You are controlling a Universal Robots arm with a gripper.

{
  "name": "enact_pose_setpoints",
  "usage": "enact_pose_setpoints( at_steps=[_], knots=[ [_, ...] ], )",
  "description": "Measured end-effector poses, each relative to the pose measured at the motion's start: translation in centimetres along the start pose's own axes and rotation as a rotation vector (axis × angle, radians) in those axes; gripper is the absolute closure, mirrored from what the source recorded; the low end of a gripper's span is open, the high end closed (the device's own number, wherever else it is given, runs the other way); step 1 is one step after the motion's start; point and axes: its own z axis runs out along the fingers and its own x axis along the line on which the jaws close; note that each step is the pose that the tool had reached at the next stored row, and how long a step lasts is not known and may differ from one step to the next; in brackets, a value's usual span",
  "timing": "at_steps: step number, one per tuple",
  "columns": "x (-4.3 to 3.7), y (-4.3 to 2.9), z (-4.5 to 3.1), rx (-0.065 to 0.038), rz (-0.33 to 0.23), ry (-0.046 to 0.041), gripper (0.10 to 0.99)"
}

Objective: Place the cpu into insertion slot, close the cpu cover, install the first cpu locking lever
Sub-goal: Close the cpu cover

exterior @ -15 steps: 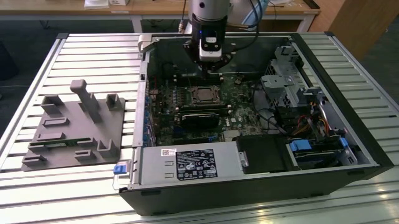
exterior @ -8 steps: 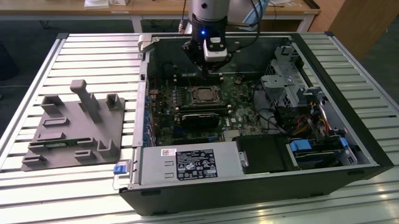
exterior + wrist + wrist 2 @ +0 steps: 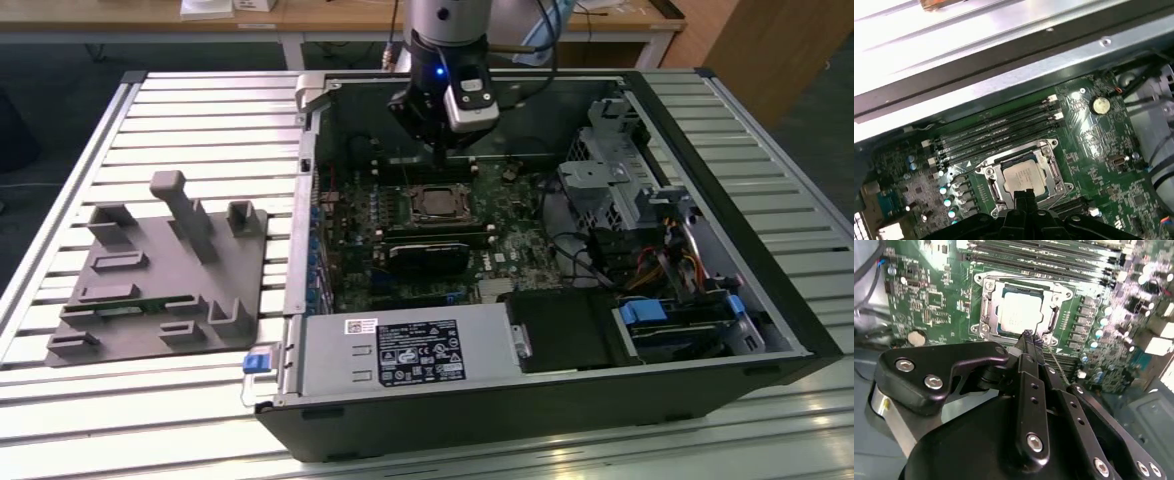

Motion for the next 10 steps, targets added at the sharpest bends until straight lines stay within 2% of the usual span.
enact_pose_setpoints(
  at_steps=[10],
  knots=[
    [0.02, -0.01, 0.04, -0.003, -0.177, 0.0034, 0.98]
  ],
)
